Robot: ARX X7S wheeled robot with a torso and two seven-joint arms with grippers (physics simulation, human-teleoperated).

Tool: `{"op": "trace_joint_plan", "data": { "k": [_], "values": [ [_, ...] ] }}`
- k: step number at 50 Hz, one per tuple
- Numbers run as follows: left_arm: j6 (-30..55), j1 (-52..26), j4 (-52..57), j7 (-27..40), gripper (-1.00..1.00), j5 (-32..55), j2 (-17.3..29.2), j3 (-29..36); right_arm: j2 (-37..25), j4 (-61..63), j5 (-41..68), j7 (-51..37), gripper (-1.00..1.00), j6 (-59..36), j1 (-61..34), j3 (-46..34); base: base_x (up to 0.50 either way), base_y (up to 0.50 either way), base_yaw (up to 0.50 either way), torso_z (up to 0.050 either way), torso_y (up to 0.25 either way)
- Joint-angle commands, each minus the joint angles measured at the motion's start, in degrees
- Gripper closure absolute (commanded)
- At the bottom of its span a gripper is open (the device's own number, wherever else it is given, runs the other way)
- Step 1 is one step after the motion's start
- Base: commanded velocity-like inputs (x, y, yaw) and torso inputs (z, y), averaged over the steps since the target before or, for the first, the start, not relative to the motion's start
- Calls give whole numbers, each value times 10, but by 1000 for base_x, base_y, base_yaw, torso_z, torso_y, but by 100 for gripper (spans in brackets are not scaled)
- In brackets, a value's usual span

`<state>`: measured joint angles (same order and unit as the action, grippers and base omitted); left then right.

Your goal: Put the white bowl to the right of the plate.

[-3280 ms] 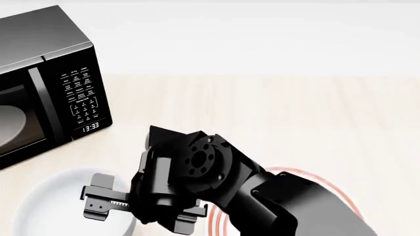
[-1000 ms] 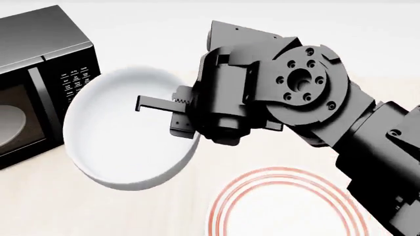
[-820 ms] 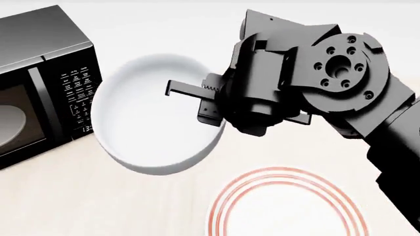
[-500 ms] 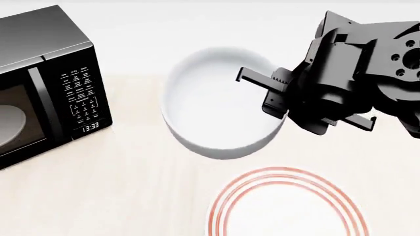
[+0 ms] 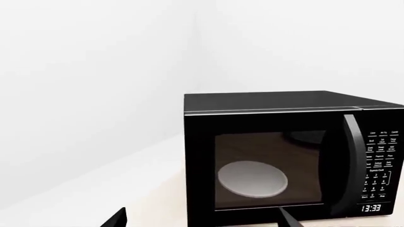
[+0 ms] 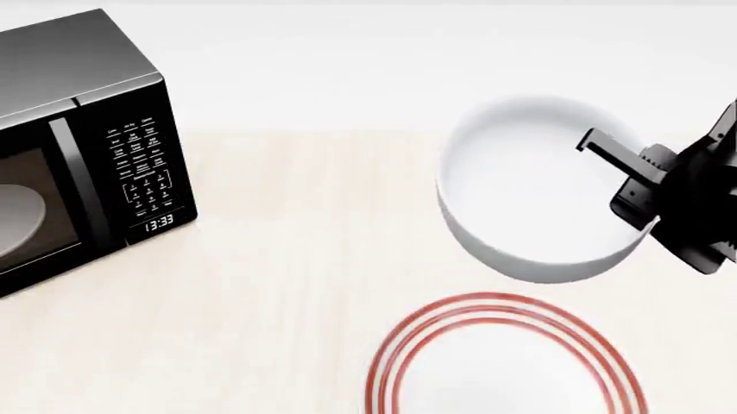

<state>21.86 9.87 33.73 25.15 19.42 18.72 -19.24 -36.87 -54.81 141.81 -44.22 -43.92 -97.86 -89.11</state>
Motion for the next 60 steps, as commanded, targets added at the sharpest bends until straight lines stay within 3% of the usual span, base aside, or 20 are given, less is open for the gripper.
{"op": "trace_joint_plan", "data": {
  "k": [1, 11, 30, 60],
  "values": [
    [1, -4, -3, 4, -100, -5, 1, 9, -63, 15, 14, -13, 100, 24, 13, 25, 0, 0, 0, 0, 0],
    [-1, -3, -6, 5, -100, -9, 2, 15, -120, 42, 30, -32, 100, 49, 26, 37, 0, 0, 0, 0, 1],
    [-1, -6, -11, 8, -100, -12, 5, 22, -153, -47, 47, -5, 100, 28, 57, 39, 0, 0, 0, 0, 0],
    [-3, -6, -11, 14, -100, -15, 7, 31, -274, 52, 61, -19, 100, 141, 131, 58, 0, 0, 0, 1, 1]
  ]
}}
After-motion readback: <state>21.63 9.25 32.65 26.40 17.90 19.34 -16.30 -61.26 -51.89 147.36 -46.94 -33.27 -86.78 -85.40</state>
